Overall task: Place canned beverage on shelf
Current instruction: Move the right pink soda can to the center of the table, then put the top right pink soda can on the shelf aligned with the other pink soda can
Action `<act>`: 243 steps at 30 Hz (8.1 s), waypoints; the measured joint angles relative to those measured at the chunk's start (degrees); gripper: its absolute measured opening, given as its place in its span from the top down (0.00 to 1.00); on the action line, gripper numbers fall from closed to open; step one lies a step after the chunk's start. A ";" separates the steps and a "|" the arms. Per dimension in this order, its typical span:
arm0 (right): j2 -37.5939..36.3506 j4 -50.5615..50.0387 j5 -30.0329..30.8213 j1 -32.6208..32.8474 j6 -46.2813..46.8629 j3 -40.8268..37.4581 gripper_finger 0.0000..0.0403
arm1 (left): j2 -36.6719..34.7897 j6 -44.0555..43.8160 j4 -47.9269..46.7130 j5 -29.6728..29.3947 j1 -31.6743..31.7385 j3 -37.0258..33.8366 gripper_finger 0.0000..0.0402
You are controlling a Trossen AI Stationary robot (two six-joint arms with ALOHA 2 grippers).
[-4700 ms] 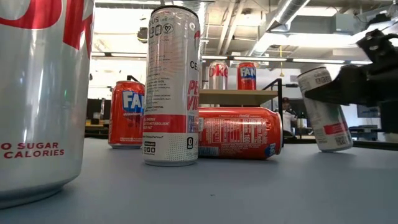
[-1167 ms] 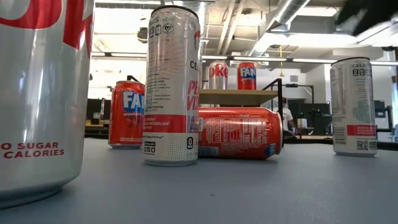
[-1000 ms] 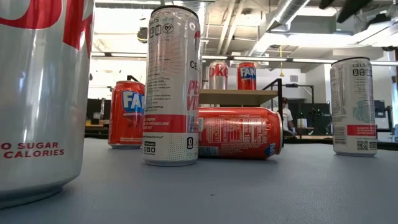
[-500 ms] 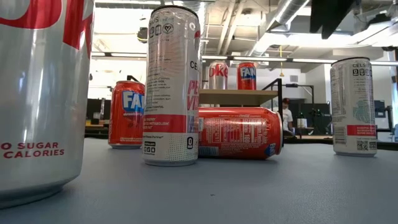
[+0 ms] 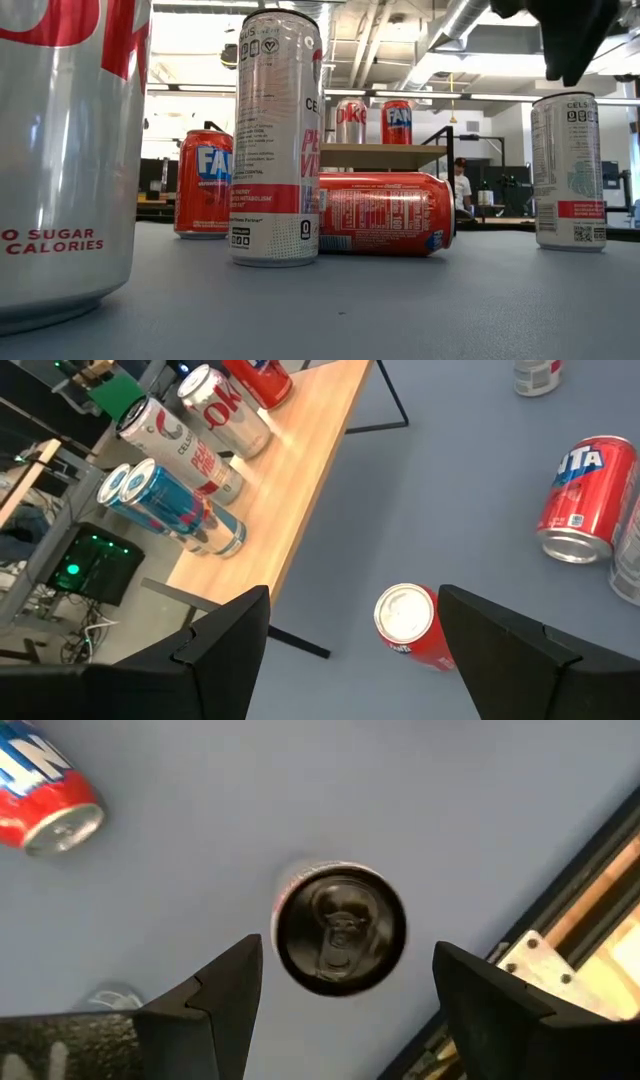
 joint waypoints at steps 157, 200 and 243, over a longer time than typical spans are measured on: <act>1.22 14.12 8.80 -0.13 -35.54 10.69 0.18 | 1.76 58.91 75.32 63.58 35.87 -19.78 0.31; 3.48 33.45 29.75 13.64 5.12 -13.57 0.18 | 30.06 48.84 98.85 80.83 47.69 -15.78 0.31; 5.18 38.97 29.52 7.71 -6.99 -13.55 0.18 | 34.67 44.54 107.01 88.62 46.10 -15.82 0.31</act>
